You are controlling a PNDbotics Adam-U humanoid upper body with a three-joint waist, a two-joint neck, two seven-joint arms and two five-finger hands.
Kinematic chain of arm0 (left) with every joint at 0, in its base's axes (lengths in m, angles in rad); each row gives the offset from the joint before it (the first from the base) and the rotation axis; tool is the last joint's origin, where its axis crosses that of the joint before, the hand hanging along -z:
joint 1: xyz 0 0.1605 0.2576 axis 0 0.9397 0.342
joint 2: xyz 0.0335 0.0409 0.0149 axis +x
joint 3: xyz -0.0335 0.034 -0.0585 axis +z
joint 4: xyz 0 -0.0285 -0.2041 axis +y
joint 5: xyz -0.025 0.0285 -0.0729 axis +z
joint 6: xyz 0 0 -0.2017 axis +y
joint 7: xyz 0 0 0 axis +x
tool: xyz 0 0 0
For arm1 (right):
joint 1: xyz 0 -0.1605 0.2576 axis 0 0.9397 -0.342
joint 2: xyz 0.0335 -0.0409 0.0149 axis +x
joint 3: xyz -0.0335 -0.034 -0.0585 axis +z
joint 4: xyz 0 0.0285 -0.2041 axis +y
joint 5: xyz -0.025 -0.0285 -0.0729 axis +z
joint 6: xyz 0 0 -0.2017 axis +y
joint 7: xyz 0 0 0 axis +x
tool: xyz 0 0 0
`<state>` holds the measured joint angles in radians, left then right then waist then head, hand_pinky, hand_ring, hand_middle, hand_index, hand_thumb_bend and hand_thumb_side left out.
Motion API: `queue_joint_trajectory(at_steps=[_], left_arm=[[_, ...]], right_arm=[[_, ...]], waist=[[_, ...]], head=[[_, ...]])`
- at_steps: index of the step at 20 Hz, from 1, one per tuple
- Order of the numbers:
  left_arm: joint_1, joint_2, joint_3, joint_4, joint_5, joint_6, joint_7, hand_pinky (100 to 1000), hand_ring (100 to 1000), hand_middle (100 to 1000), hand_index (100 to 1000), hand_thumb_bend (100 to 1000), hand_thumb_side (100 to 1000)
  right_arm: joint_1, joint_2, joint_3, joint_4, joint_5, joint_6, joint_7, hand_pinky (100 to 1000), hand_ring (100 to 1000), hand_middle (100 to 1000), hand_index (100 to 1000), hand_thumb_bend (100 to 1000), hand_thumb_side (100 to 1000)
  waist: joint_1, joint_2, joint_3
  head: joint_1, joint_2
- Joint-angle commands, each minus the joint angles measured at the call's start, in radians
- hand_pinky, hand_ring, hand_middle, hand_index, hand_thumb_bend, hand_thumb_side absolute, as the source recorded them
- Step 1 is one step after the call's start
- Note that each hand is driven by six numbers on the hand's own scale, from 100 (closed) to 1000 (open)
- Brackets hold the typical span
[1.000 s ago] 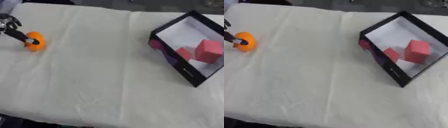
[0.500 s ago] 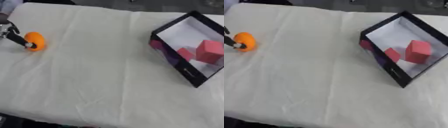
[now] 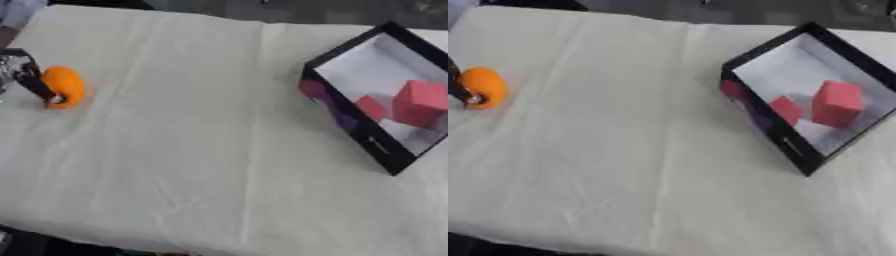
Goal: Pick up the objects with one hand, pass them to the other hand, and then place them into the box on the other side of the table.
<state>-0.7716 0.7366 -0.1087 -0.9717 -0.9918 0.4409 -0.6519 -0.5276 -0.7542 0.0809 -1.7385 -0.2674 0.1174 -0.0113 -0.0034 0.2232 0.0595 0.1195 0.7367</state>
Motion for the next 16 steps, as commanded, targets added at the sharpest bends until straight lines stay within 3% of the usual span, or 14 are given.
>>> queue_joint_trajectory(at_steps=[1, 9, 16], left_arm=[[-0.02, 0.028, 0.005, -0.01, 0.012, 0.001, -0.021, 844, 819, 742, 627, 273, 100], [-0.014, 0.049, 0.007, -0.11, 0.073, 0.039, 0.008, 823, 791, 702, 569, 217, 100], [0.003, 0.082, -0.022, -0.309, 0.139, 0.042, 0.077, 812, 775, 679, 543, 201, 100]], right_arm=[[-0.009, -0.032, -0.009, -0.017, 0.006, 0.0, 0.0, 948, 982, 1000, 1000, 100, 469], [-0.015, -0.03, -0.006, -0.01, 0.009, -0.001, 0.007, 952, 985, 1000, 1000, 100, 466], [-0.019, -0.035, -0.011, -0.017, -0.004, -0.001, 0.006, 953, 984, 1000, 1000, 100, 466]], waist=[[0.007, -0.027, 0.002], [0.009, -0.03, 0.003], [0.009, -0.032, 0.004]], head=[[0.001, -0.004], [-0.004, -0.002], [-0.014, -0.004]])
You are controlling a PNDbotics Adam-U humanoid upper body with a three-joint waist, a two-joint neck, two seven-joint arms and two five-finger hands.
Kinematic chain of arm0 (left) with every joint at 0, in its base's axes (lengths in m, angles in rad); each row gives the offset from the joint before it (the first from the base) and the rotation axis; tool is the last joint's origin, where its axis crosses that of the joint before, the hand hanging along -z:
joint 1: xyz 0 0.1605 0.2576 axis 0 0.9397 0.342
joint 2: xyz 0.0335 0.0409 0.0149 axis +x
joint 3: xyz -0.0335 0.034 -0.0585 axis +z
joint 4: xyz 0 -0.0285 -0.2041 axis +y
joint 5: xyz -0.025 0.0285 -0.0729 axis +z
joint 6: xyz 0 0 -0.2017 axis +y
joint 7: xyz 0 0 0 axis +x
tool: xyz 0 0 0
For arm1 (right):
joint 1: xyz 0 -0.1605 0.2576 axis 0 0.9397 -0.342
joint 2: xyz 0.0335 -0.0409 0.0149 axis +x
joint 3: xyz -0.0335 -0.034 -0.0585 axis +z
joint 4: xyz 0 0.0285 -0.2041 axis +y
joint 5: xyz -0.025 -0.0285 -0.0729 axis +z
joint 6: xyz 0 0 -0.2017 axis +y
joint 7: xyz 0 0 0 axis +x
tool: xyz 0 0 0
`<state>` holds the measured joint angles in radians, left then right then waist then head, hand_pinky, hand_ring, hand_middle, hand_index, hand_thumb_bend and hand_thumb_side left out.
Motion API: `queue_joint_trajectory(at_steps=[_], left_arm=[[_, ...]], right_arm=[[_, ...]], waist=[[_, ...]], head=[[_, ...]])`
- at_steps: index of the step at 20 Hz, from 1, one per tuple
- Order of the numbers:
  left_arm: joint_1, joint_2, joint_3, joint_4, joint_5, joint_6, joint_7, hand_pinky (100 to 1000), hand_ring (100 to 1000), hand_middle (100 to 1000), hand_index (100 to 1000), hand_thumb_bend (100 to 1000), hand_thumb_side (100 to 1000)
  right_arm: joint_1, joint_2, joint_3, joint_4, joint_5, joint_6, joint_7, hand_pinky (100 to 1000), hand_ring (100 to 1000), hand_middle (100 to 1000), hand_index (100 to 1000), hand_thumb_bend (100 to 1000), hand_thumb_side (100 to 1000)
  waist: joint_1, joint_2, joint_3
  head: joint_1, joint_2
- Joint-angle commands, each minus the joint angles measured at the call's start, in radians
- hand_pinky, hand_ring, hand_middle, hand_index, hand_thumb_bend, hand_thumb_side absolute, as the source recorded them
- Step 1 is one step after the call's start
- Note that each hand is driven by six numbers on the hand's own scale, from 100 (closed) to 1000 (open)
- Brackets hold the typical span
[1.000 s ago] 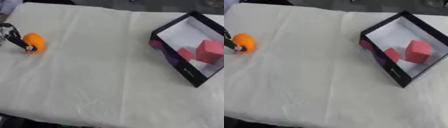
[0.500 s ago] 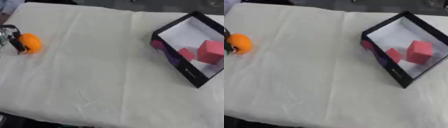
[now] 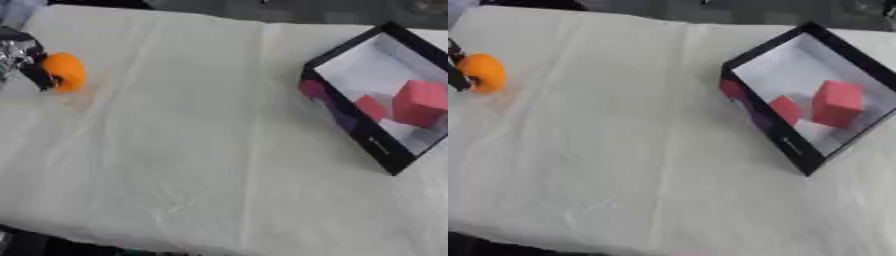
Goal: Pick up the objects with one hand, pass them to the other hand, and then place them into the box on the other side of the table.
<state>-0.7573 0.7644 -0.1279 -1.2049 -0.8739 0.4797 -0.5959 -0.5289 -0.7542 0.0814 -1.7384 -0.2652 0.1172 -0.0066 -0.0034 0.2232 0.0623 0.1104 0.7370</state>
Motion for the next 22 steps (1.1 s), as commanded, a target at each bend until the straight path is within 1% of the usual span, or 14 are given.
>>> queue_joint_trajectory(at_steps=[1, 3, 4, 5, 10, 17, 22], left_arm=[[-0.009, 0.057, -0.008, -0.101, 0.028, 0.004, 0.027, 811, 774, 676, 541, 199, 100], [-0.006, 0.061, -0.016, -0.144, 0.039, 0.005, 0.039, 808, 770, 671, 536, 196, 100], [-0.005, 0.062, -0.019, -0.163, 0.043, 0.005, 0.044, 807, 769, 670, 535, 212, 100], [-0.004, 0.063, -0.023, -0.179, 0.047, 0.006, 0.048, 807, 769, 669, 535, 195, 100], [-0.002, 0.058, -0.042, -0.268, 0.068, 0.002, 0.087, 798, 758, 654, 531, 184, 100], [0.001, 0.027, -0.067, -0.349, 0.13, 0.042, 0.184, 791, 743, 633, 527, 172, 100], [0.004, -0.014, -0.082, -0.377, 0.198, 0.033, 0.273, 793, 739, 623, 519, 148, 100]], right_arm=[[-0.018, -0.035, -0.011, -0.018, -0.007, -0.001, 0.002, 953, 984, 1000, 1000, 100, 466], [-0.019, -0.035, -0.012, -0.02, -0.009, 0.002, 0.0, 953, 984, 1000, 1000, 100, 470], [-0.019, -0.035, -0.013, -0.021, -0.011, 0.002, -0.001, 952, 984, 1000, 1000, 100, 493], [-0.02, -0.035, -0.014, -0.023, -0.013, 0.002, -0.002, 952, 984, 1000, 1000, 100, 472], [-0.03, -0.039, -0.016, -0.039, -0.026, 0.002, -0.005, 952, 983, 1000, 1000, 100, 470], [-0.062, -0.039, -0.002, -0.089, -0.03, 0.0, 0.007, 951, 984, 1000, 1000, 100, 470], [-0.103, -0.026, 0.026, -0.137, -0.002, 0.001, 0.038, 951, 986, 1000, 1000, 100, 470]], waist=[[0.009, -0.032, 0.001], [0.009, -0.032, 0.001], [0.008, -0.032, 0.001], [0.008, -0.032, 0.0], [0.008, -0.032, -0.001], [0.007, -0.034, -0.004], [0.006, -0.035, -0.006]], head=[[-0.006, -0.005], [-0.01, -0.007], [-0.013, -0.008], [-0.015, -0.009], [-0.024, -0.012], [-0.038, -0.014], [-0.052, -0.01]])
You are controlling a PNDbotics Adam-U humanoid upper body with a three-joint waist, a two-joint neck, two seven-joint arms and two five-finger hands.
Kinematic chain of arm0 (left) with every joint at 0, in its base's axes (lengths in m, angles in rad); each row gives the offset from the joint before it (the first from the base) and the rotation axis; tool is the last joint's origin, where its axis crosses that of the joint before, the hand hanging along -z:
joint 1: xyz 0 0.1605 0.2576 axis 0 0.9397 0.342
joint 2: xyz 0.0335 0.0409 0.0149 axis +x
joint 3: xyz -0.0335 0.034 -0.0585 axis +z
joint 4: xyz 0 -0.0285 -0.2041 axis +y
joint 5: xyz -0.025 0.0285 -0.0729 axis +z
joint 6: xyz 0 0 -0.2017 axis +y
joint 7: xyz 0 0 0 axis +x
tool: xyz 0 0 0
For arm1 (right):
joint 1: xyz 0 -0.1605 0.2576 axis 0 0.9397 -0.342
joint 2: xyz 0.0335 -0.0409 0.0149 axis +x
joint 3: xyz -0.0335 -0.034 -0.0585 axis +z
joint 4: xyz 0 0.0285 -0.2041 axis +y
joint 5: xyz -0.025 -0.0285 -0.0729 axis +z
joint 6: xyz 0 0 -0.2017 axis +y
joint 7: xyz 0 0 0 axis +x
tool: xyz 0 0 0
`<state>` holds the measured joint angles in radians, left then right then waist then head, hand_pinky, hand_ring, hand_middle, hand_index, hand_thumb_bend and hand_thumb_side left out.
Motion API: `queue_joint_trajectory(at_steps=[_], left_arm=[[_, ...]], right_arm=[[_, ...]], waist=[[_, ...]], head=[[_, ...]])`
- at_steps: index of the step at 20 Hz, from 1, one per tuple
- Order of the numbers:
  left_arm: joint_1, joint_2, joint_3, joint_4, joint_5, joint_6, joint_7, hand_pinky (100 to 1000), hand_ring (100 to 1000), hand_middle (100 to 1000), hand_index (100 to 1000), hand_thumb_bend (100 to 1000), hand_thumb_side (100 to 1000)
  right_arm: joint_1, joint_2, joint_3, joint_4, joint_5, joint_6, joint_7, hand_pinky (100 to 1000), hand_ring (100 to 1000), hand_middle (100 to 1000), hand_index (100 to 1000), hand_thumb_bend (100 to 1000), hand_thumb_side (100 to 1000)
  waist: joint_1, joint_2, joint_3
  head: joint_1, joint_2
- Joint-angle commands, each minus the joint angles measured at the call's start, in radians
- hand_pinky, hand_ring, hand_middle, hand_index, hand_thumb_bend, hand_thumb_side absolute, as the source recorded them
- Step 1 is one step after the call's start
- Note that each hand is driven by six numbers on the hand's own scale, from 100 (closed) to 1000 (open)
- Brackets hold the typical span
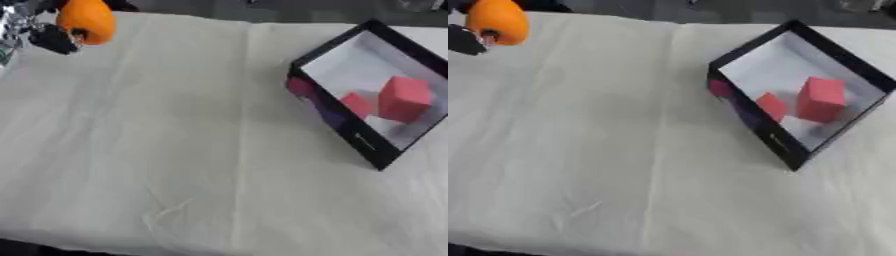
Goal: Pick up the objects with one hand, pass them to the other hand, and then place them into the box on the other side of the table.
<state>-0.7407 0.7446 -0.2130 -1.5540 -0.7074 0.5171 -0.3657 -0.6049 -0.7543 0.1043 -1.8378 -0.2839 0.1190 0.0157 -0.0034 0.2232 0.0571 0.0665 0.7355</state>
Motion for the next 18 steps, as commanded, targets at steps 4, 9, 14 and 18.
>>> queue_joint_trajectory(at_steps=[4, 9, 14, 18], left_arm=[[-0.009, -0.03, -0.011, -0.034, 0.075, -0.017, 0.112, 791, 728, 621, 516, 136, 108], [-0.004, -0.064, -0.037, -0.043, 0.074, -0.032, 0.167, 788, 724, 623, 515, 137, 107], [-0.005, -0.093, -0.059, -0.056, 0.066, -0.053, 0.201, 787, 724, 619, 511, 134, 108], [-0.008, -0.115, -0.071, -0.067, 0.07, -0.068, 0.221, 785, 721, 616, 509, 128, 111]], right_arm=[[-0.063, -0.004, 0.03, -0.059, 0.046, -0.002, 0.039, 951, 988, 1000, 1000, 100, 470], [-0.095, 0.017, 0.064, -0.063, 0.079, 0.003, 0.081, 950, 988, 1000, 1000, 100, 454], [-0.136, 0.045, 0.107, -0.056, 0.109, 0.005, 0.13, 949, 988, 1000, 1000, 100, 439], [-0.161, 0.063, 0.135, -0.051, 0.126, 0.003, 0.16, 949, 988, 1000, 1000, 100, 430]], waist=[[0.004, -0.037, -0.001], [0.0, -0.039, 0.0], [-0.003, -0.039, 0.006], [-0.006, -0.041, 0.01]], head=[[-0.02, -0.007], [-0.029, -0.005], [-0.042, -0.004], [-0.051, -0.004]])
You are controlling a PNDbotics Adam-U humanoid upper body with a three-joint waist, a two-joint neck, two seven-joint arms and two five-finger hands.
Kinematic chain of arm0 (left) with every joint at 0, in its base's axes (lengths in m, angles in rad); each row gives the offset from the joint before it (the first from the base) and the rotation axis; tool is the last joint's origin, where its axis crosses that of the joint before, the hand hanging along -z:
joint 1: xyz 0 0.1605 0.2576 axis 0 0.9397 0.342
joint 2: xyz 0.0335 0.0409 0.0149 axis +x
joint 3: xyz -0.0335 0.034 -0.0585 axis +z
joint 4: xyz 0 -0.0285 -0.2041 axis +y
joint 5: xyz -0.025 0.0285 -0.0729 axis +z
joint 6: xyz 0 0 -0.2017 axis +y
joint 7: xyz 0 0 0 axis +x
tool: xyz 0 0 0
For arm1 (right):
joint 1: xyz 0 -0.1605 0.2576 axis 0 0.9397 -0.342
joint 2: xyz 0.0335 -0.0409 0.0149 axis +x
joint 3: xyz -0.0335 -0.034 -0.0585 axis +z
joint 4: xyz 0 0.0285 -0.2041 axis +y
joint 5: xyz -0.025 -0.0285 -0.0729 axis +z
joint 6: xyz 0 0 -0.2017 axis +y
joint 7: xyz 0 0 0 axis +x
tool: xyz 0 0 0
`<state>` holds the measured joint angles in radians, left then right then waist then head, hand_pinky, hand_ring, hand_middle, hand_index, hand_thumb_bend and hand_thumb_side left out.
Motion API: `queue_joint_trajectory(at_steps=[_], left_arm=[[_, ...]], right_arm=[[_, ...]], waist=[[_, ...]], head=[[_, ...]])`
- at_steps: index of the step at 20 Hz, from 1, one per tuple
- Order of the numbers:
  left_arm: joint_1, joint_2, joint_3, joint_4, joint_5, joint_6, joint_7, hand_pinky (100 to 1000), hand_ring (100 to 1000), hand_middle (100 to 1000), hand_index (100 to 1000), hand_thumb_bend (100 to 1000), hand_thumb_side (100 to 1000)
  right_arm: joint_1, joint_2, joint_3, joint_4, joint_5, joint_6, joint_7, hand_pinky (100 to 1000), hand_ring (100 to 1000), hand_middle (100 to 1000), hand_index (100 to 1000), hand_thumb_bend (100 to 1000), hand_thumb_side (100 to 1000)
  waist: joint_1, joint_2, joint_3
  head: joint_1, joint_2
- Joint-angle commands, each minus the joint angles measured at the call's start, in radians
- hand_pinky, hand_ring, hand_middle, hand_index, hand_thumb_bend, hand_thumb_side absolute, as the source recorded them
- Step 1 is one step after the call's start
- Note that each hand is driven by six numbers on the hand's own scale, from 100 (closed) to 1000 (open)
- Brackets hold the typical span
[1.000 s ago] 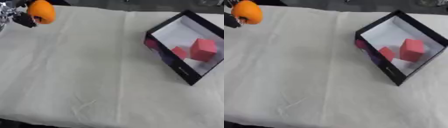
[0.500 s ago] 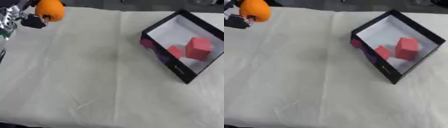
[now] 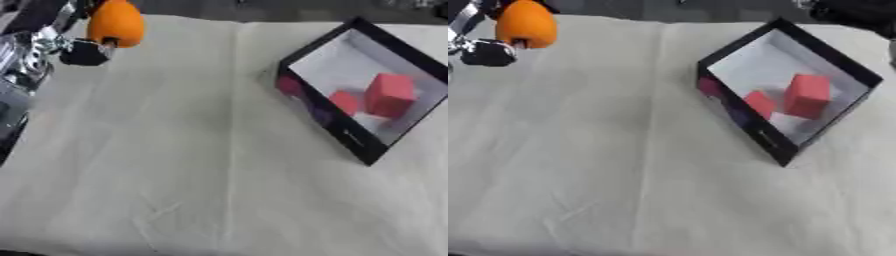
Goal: Pick up the objects with one hand, pass them to the other hand, and then place them into the box on the other side of the table.
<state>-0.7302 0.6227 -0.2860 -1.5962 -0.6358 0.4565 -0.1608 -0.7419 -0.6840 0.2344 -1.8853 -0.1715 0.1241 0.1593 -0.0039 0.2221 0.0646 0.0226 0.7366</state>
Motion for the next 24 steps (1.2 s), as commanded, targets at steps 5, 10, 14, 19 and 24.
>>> queue_joint_trajectory(at_steps=[5, 10, 14, 19, 24], left_arm=[[-0.026, -0.032, -0.018, -0.042, -0.001, -0.028, 0.036, 784, 719, 613, 507, 119, 117], [-0.034, -0.078, -0.03, -0.051, -0.003, -0.045, 0.054, 782, 716, 608, 503, 105, 126], [-0.038, -0.116, -0.039, -0.05, -0.009, -0.058, 0.068, 780, 714, 606, 502, 100, 130], [-0.045, -0.159, -0.053, -0.043, -0.018, -0.075, 0.079, 777, 712, 602, 500, 100, 139], [-0.05, -0.194, -0.062, -0.036, -0.021, -0.089, 0.088, 776, 710, 598, 499, 100, 148]], right_arm=[[-0.048, 0.015, 0.041, 0.008, 0.031, 0.002, 0.055, 949, 990, 1000, 1000, 100, 417], [-0.068, 0.034, 0.076, 0.019, 0.046, 0.012, 0.098, 950, 992, 1000, 1000, 100, 392], [-0.082, 0.046, 0.095, 0.025, 0.054, 0.019, 0.131, 950, 994, 1000, 1000, 100, 370], [-0.091, 0.055, 0.114, 0.031, 0.075, 0.018, 0.159, 951, 997, 1000, 1000, 100, 334], [-0.1, 0.065, 0.134, 0.037, 0.102, 0.01, 0.19, 953, 1000, 1000, 1000, 100, 305]], waist=[[-0.009, -0.041, 0.007], [-0.012, -0.04, 0.011], [-0.013, -0.039, 0.015], [-0.015, -0.038, 0.017], [-0.018, -0.036, 0.022]], head=[[-0.012, -0.004], [-0.017, -0.003], [-0.025, -0.002], [-0.032, 0.0], [-0.04, 0.0]])
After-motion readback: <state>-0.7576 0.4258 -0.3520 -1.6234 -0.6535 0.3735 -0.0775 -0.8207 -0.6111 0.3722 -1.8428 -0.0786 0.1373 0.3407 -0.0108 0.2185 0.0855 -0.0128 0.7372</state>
